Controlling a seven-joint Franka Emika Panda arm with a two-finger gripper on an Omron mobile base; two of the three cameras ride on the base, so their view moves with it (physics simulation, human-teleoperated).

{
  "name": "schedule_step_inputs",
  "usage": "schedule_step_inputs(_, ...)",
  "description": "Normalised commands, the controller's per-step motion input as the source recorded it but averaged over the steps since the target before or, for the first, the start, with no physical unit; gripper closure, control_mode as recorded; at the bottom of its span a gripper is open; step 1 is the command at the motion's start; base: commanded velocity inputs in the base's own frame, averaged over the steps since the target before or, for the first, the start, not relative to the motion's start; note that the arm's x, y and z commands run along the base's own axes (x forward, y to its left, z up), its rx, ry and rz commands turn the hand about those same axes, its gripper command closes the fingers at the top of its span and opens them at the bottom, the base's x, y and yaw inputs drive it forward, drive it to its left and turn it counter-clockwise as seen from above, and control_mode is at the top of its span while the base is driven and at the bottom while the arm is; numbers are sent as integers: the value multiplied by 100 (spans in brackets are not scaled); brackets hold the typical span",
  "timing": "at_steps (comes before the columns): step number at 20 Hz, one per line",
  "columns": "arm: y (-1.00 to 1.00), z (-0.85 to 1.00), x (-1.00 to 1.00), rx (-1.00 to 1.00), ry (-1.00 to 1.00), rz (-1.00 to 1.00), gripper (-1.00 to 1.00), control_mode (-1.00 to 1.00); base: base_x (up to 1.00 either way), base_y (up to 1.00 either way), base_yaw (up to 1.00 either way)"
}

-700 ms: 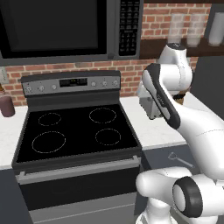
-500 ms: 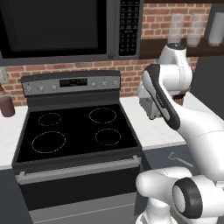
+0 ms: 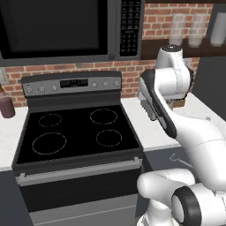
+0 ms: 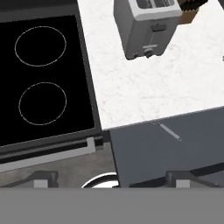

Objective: Pick the peeler from the drawer and place it on the counter.

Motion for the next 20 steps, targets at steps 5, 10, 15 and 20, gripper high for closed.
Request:
schedule_step_inputs(5,0,0,-2,0,0,-4,-100,100,-9,10,-18)
schedule_step_inputs(10,0,0,0,0,0,0,-100,100,-24,50,-39)
schedule_step_inputs(15,0,0,0,0,0,0,-100,100,-24,92,-56)
schedule_step_inputs(20,0,0,0,0,0,0,-100,100,-9,76,-59)
